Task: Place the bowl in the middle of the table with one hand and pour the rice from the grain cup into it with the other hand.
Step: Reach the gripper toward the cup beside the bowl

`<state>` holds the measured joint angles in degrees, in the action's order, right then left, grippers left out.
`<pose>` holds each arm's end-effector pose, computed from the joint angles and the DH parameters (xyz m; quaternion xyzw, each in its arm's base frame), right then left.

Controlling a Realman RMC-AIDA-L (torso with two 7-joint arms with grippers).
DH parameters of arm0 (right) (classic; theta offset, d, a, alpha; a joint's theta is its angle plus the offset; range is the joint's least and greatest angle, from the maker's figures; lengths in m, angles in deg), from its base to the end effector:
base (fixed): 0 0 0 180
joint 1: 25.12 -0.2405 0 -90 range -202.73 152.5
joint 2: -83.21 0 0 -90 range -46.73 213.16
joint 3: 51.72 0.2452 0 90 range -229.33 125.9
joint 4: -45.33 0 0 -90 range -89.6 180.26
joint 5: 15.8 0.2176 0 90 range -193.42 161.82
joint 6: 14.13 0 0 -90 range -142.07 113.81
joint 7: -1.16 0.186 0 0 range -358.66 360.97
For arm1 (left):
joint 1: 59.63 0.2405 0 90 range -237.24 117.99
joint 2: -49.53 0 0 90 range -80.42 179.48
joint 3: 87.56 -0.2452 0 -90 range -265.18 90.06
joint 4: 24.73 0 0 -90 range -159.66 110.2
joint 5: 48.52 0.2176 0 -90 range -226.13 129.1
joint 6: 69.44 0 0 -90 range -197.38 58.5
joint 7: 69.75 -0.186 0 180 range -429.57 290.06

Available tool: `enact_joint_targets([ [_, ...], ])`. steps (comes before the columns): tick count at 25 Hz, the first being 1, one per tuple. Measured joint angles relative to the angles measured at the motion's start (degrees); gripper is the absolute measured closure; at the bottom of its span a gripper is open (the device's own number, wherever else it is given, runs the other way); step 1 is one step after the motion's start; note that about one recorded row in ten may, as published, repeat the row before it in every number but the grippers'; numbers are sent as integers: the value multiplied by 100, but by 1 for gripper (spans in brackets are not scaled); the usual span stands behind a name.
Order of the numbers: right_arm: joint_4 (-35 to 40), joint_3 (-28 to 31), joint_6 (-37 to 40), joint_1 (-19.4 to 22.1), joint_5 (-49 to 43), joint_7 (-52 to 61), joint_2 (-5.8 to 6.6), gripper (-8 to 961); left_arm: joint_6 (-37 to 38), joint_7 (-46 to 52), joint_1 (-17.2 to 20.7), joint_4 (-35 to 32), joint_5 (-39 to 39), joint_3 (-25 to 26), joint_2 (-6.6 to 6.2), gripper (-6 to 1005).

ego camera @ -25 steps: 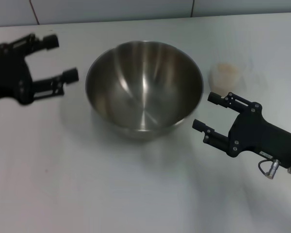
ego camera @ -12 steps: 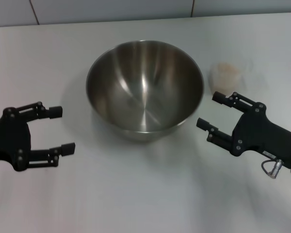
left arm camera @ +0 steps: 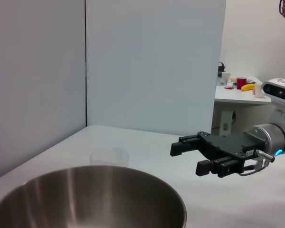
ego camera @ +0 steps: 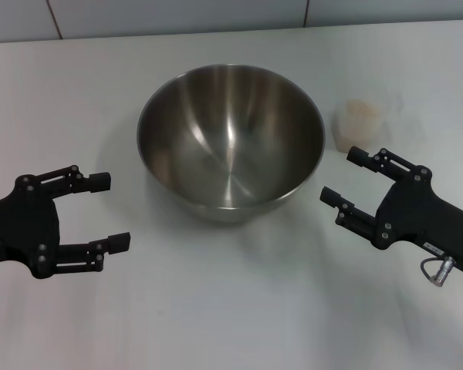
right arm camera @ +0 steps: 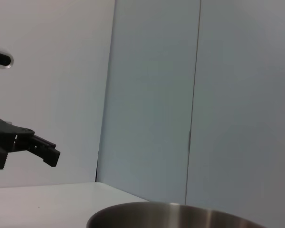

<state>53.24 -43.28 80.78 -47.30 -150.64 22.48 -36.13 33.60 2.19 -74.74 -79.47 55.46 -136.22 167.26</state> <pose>0.2821 0.2715 -0.0572 -0.8708 0.0674 0.3500 0.3386 -0.2491 0.2794 0.0148 -0.9562 -0.0887 -0.2522 0.1196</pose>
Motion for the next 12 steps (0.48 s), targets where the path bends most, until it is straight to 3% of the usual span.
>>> enact_joint_targets([
  [12, -18, 0, 0, 13, 7, -5, -1, 285, -16, -67, -40, 21, -9, 6, 13, 140],
])
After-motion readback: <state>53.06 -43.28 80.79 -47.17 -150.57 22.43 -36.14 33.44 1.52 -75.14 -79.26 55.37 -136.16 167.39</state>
